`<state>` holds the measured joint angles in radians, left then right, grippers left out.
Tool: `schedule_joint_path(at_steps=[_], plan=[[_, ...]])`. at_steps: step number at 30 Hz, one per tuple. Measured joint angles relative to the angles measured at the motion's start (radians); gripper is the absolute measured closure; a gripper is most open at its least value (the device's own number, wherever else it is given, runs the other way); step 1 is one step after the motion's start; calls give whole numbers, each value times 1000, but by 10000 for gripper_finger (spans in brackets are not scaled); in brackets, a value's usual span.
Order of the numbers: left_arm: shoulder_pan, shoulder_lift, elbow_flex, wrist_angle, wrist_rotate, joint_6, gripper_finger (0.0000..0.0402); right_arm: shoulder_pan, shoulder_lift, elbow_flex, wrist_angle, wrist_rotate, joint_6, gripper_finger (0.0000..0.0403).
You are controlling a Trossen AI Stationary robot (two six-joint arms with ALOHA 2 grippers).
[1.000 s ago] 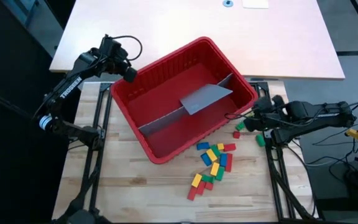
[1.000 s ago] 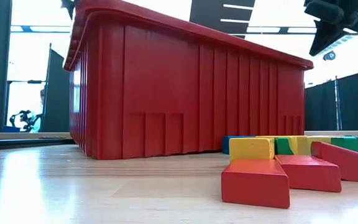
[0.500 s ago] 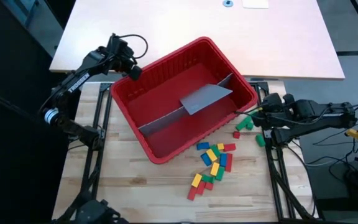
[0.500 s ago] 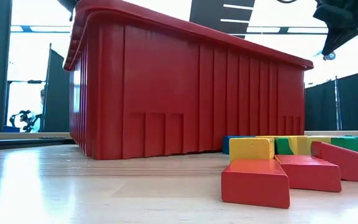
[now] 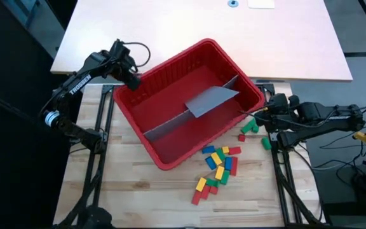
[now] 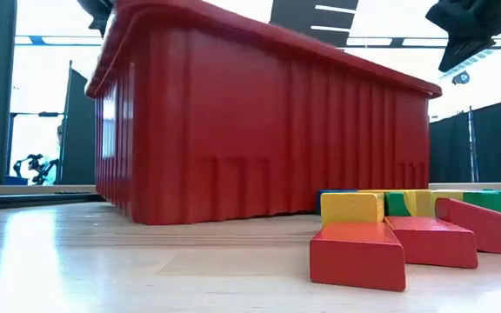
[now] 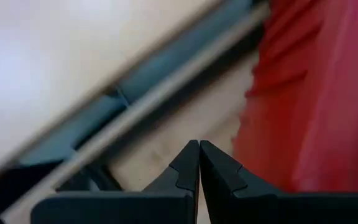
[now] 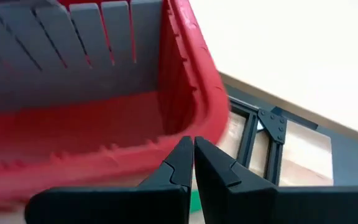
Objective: Sort blocks
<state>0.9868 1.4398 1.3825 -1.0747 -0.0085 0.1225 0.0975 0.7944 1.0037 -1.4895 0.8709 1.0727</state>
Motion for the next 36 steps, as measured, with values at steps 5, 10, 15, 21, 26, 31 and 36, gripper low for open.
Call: schedule_joint_path(at_steps=[5,10,15,21,26,31,36], plan=[[-19,-20,-40,-96,103,0,401,0,7,0,27,5,-2,403],[-41,-98,-112,-119,103,-10,401,0,7,0,57,-6,-27,403],[-41,-229,-194,-44,72,-77,401,0,6,0,63,-7,-41,403],[-41,-372,-228,105,14,-118,401,0,6,0,64,-7,-52,403],[-41,-405,-197,189,16,-122,401,0,6,0,64,-8,-53,403],[-42,-382,-141,229,49,-125,401,0,6,0,66,-9,-52,403],[-51,-348,-106,281,113,-124,402,0,4,0,128,-9,-62,403]])
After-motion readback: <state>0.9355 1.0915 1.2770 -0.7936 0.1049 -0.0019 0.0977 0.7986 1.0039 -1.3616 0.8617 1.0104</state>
